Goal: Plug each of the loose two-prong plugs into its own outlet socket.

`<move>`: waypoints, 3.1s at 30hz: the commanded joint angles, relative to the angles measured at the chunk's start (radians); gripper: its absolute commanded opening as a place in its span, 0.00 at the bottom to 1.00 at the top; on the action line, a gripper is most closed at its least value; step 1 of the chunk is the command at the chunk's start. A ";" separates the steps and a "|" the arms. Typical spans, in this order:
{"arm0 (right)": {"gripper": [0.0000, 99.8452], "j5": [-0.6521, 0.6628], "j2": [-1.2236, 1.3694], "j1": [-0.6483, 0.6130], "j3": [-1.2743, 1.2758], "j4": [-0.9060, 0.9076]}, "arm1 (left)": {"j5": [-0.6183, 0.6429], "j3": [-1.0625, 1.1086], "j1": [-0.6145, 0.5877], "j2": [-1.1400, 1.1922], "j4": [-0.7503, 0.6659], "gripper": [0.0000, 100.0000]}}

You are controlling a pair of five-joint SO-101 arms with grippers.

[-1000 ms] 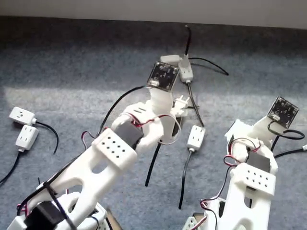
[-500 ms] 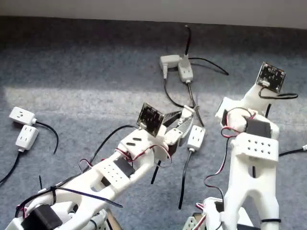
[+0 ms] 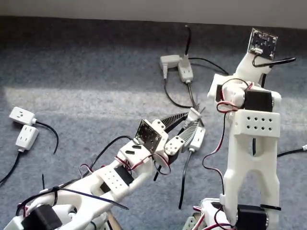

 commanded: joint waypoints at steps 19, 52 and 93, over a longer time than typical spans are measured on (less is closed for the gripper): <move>0.01 0.137 0.002 -0.156 -0.248 0.427 | -0.012 -0.007 0.010 -0.031 -0.021 0.01; 0.01 0.170 -0.005 -0.154 0.180 0.096 | -0.008 -0.005 0.007 -0.041 -0.026 0.01; 0.01 0.175 -0.176 0.495 1.064 -0.624 | 0.290 -0.802 -0.002 -0.031 1.438 0.01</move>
